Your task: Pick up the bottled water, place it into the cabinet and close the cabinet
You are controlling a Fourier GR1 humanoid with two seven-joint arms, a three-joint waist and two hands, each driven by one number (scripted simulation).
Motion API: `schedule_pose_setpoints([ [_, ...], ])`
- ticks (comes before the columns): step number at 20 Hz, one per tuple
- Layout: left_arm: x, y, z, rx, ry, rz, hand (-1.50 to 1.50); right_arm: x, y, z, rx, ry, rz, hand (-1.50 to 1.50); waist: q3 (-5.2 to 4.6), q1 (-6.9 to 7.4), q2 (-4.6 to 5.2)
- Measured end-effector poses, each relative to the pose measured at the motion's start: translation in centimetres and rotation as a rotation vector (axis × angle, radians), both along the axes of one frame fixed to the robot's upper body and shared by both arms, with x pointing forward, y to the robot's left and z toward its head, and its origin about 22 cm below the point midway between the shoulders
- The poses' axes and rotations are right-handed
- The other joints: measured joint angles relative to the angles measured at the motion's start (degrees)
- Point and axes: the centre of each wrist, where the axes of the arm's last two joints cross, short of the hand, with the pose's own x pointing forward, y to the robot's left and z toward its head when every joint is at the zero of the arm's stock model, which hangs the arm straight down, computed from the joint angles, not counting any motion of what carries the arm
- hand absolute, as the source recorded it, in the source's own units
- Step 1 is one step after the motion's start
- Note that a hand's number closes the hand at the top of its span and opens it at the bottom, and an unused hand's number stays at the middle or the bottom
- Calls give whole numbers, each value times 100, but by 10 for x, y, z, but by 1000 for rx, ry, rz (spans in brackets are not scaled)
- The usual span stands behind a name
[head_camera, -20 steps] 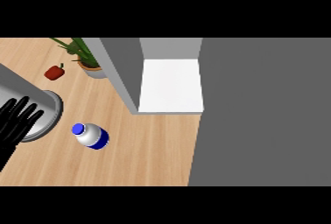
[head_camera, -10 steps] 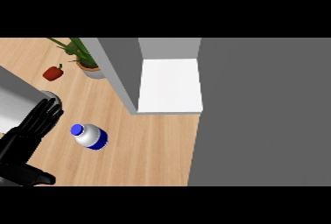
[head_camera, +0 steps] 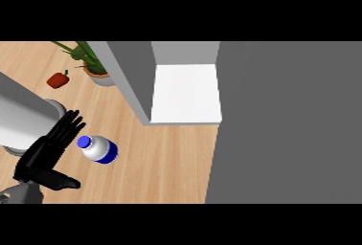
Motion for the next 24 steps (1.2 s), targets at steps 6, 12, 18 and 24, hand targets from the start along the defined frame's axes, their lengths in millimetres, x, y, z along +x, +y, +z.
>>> schedule_pose_setpoints([
  [6,3,3,-32,-10,10,13,-150,0,2,1,4,-8,1,-150,-4,-26,6],
  [12,6,-5,-60,3,28,48,-150,2,3,5,0,-15,0,-150,-9,-54,17],
  [18,8,-12,-74,3,25,82,-150,2,0,3,-10,-21,-16,-150,-11,-74,20],
  [24,17,-20,-77,-27,4,126,-150,4,-1,3,-18,-34,-16,-150,-15,-91,28],
])
